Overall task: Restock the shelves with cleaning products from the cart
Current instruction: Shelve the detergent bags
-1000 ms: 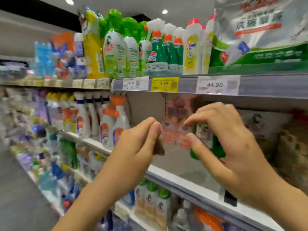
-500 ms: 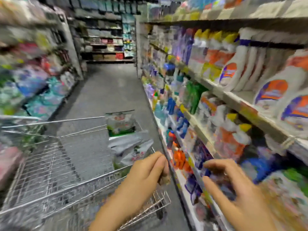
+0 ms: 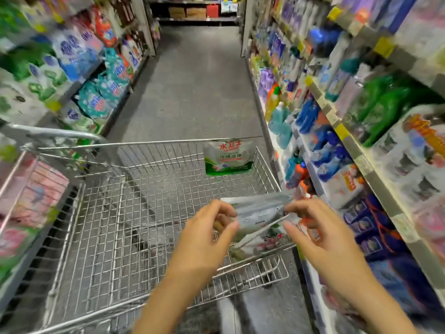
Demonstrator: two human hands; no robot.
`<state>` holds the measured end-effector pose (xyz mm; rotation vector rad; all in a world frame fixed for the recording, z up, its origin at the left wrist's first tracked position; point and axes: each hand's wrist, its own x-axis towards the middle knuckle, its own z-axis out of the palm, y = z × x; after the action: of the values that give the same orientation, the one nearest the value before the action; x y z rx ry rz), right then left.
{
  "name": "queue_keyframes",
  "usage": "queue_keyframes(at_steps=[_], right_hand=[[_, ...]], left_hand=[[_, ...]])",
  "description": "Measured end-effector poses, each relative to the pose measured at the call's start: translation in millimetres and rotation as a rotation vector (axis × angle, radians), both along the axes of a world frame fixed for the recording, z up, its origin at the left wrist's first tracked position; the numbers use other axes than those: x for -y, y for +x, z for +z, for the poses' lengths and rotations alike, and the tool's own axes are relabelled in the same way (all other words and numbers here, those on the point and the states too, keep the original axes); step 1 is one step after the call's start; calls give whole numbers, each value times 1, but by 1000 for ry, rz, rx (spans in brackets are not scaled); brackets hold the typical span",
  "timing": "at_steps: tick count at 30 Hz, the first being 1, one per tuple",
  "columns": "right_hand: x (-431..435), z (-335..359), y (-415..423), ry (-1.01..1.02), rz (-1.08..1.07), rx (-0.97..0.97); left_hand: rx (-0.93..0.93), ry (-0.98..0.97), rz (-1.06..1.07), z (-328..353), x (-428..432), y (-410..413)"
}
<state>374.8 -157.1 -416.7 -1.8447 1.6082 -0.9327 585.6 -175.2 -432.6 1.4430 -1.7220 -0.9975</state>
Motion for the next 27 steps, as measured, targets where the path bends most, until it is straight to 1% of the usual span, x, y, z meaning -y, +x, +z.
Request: queue_keyframes(at_steps=[3, 6, 7, 9, 11, 13, 15, 17, 19, 21, 23, 24, 26, 27], right_hand=[[43, -10, -3, -7, 54, -225], [85, -28, -8, 57, 149, -547], [99, -34, -9, 91, 197, -623], [122, -45, -9, 150, 304, -694], [141, -55, -8, 211, 414, -687], [157, -63, -10, 285, 528, -635], [172, -67, -16, 411, 611, -520], [187, -67, -23, 494, 666, -419], [201, -69, -29, 530, 744, -392], [214, -69, -31, 590, 815, -368], [224, -70, -30, 697, 871, -344], [227, -70, -28, 754, 884, -293], [231, -70, -27, 805, 862, -206], [233, -71, -27, 794, 851, -232]], left_hand=[[129, 17, 26, -21, 29, -9], [192, 94, 67, -44, 54, -16], [217, 97, 62, -52, 63, -17], [299, 119, 49, -62, 80, -18], [384, 157, 22, -70, 95, -20], [427, 224, -17, -73, 106, -22], [393, 364, -85, -74, 116, -23], [274, 497, -114, -72, 125, -22], [219, 519, -77, -70, 134, -23], [232, 515, -27, -71, 141, -25], [229, 553, 2, -73, 147, -28], [233, 570, 3, -75, 148, -29], [296, 563, -5, -80, 150, -30], [340, 537, 5, -83, 151, -31]])
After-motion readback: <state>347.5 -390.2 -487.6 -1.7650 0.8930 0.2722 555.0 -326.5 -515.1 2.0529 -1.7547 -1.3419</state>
